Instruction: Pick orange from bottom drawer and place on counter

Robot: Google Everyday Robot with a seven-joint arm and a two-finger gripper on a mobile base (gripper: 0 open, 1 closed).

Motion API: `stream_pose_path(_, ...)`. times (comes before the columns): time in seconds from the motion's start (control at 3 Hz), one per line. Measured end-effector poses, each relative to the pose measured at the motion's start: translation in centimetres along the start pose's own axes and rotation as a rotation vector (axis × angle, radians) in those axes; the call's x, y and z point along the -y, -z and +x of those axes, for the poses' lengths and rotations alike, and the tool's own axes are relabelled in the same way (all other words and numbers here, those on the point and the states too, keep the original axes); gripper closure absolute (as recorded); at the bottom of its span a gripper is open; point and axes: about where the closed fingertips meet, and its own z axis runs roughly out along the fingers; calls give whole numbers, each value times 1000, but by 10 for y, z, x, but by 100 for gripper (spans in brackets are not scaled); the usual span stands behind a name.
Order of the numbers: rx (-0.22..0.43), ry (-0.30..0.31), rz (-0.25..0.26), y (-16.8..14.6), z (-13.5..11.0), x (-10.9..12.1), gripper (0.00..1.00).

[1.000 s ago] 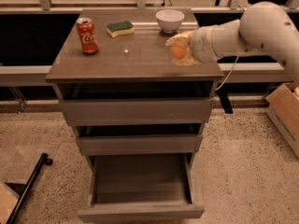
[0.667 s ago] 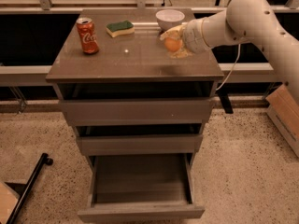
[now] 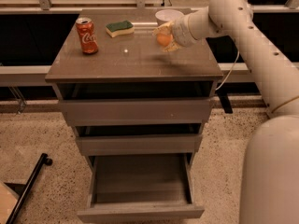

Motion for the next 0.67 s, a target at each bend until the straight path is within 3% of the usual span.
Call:
stream_pose_path(0.33,19,10,7,-21,7,5,59)
stream_pose_path(0.67,20,9,10,-22,7,6,36)
